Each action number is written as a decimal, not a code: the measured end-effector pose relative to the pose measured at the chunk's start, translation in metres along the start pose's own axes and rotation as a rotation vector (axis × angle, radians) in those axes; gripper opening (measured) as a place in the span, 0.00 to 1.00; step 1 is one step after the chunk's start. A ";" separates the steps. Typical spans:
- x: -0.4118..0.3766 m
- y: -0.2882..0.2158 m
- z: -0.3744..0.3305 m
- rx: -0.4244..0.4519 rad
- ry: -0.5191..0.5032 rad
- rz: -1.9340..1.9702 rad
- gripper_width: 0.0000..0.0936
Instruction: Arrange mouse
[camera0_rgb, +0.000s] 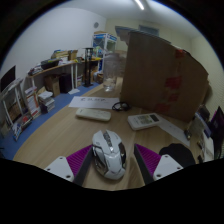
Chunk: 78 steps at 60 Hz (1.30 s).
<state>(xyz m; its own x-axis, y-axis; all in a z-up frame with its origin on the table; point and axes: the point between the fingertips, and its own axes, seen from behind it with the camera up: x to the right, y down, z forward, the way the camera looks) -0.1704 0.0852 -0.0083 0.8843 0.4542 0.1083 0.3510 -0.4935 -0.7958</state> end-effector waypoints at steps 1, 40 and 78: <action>0.001 -0.001 0.003 0.000 0.000 0.006 0.90; 0.016 -0.047 -0.035 0.180 0.047 0.191 0.45; 0.208 0.080 -0.063 -0.002 0.179 0.368 0.47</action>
<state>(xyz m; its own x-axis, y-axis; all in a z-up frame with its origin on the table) 0.0613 0.0931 -0.0118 0.9905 0.1107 -0.0812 0.0016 -0.6004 -0.7997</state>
